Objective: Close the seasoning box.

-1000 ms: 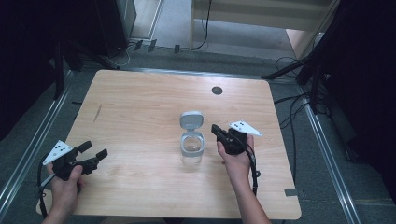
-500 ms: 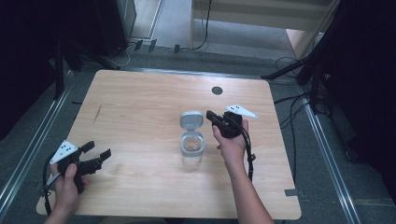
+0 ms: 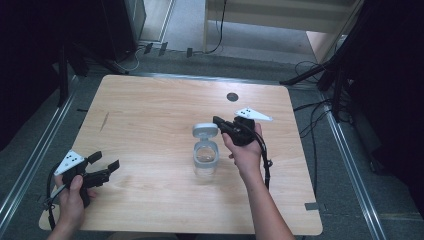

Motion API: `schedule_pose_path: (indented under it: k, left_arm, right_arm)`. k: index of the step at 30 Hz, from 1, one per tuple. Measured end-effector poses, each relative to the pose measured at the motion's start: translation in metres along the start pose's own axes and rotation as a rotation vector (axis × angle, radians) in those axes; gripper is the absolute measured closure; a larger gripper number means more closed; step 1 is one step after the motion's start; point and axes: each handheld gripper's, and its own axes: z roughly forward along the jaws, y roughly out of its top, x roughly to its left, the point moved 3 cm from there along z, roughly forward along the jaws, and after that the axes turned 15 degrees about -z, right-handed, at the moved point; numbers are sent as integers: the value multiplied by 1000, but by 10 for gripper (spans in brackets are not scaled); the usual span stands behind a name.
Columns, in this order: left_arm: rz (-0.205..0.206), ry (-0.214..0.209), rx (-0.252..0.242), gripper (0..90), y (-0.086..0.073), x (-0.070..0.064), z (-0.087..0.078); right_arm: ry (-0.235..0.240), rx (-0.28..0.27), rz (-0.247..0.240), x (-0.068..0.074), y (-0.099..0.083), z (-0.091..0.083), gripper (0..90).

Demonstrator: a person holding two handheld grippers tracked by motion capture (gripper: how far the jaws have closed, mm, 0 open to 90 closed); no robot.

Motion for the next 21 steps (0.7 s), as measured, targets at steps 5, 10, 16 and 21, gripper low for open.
schedule_pose_path:
  k: [5, 10, 16, 21]
  left_arm:
    - [7, 5, 1, 180, 0, -1, 0]
    - [8, 6, 3, 180, 0, 0, 0]
    - [7, 6, 1, 180, 0, -1, 0]
    - [8, 8, 3, 180, 0, -1, 0]
  right_arm:
    - [-30, -5, 4, 8, -8, -16, 900]
    - [-76, -31, -22, 5, -11, -26, 794]
    - [-197, 13, -34, -8, -22, -39, 506]
    - [-232, 11, -29, -20, -34, -55, 281]
